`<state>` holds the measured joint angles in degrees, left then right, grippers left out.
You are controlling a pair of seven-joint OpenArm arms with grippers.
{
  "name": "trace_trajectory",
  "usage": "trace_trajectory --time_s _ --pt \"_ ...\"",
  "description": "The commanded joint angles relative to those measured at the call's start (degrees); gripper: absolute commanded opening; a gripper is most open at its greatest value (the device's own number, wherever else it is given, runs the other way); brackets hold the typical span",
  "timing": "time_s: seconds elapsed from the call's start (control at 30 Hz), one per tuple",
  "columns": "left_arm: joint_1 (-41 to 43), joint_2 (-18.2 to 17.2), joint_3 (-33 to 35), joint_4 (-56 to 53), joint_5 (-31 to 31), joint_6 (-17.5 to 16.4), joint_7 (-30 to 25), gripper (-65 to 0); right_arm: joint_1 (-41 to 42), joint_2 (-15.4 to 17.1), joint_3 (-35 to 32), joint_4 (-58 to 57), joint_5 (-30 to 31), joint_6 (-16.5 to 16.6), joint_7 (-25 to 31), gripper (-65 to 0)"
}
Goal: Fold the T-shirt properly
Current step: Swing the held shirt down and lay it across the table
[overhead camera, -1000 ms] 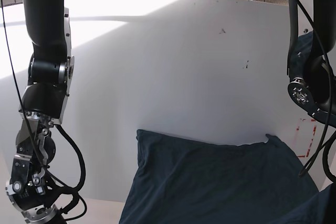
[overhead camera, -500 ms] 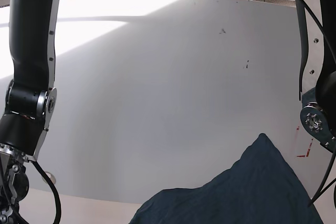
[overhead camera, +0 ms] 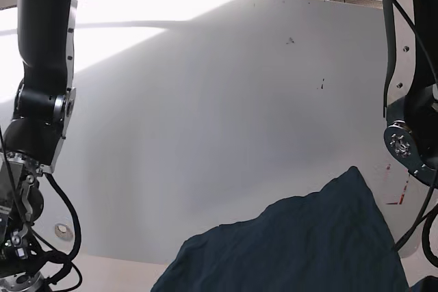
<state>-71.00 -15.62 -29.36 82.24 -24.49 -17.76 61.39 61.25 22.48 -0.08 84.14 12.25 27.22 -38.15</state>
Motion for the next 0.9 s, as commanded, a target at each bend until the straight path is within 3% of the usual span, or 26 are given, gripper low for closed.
trace_trajectory --time_s 0.0,0.27,0.57,0.87 --pt "0.54 -0.6 0.05 2.64 -2.81 0.22 -1.3 -65.0 -3.54 0.68 1.09 4.87 -0.34 -0.72 0.57 -65.0" --pt "14.61 -0.52 -0.22 9.59 -5.0 0.22 0.29 -65.0 -21.91 -2.39 7.94 13.93 -0.34 -0.72 0.39 -65.0" --pt "33.42 -0.43 -5.67 18.99 -10.63 0.22 3.1 -65.0 -40.55 -6.44 16.03 21.49 -0.34 -0.54 0.83 -65.0" --pt "52.32 -0.43 -9.36 24.44 -18.28 0.13 3.27 -65.0 -52.86 -12.5 22.98 25.09 -0.69 3.94 0.83 -65.0"
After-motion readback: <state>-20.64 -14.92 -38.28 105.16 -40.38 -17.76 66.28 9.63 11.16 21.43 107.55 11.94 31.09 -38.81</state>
